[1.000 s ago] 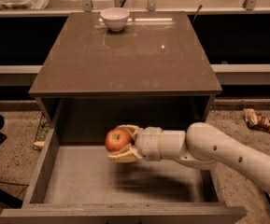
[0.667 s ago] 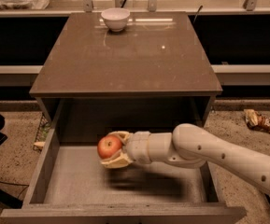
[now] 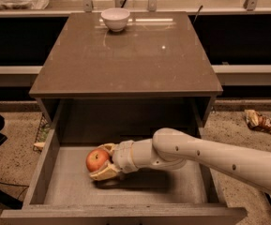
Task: Place apple into top drawer
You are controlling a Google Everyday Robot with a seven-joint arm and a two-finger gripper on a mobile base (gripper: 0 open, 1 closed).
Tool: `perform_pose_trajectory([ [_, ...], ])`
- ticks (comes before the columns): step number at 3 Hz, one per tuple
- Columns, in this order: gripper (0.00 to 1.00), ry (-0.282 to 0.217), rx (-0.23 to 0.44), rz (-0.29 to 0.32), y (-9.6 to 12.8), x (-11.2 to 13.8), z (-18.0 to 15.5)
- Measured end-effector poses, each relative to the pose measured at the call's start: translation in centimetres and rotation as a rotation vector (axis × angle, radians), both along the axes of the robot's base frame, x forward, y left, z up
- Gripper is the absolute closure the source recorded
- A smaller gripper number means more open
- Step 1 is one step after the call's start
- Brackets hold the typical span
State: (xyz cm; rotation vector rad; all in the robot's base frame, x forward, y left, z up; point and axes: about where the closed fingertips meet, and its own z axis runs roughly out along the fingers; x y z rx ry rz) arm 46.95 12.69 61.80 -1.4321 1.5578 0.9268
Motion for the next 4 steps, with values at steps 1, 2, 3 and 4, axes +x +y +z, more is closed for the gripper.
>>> perform_pose_trajectory([
  [1, 0.84, 0.002, -0.001, 0.006, 0.29, -0.12, -0.08],
  [2, 0.61, 0.003, 0.0, 0.01, 0.44, -0.2, -0.08],
  [3, 0.37, 0.003, 0.001, 0.013, 0.59, -0.29, -0.08],
  [4, 0.13, 0.004, 0.001, 0.016, 0.73, -0.37, -0.08],
])
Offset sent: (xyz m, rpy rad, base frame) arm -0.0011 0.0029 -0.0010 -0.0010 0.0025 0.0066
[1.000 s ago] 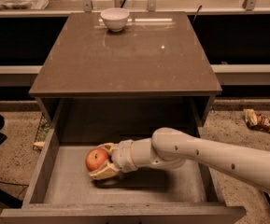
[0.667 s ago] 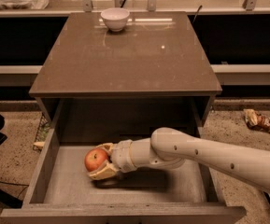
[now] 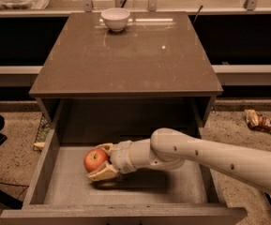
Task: Place apple into top drawer
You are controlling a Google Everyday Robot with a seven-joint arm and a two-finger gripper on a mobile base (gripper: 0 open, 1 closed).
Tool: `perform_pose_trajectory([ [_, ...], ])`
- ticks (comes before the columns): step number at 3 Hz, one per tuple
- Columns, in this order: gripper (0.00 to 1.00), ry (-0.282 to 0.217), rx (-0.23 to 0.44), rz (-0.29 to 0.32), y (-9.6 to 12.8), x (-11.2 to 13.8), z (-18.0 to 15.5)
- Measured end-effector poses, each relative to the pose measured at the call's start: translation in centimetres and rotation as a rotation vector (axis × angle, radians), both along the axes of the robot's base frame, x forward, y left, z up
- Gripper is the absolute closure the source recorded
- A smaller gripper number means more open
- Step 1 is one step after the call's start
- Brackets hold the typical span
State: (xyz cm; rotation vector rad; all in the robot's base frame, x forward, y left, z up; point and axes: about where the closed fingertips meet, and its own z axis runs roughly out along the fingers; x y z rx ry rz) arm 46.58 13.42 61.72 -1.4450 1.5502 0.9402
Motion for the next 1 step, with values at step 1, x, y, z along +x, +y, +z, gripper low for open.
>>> perform_pose_trajectory([
  [1, 0.0, 0.0, 0.001, 0.003, 0.13, -0.08, 0.0],
])
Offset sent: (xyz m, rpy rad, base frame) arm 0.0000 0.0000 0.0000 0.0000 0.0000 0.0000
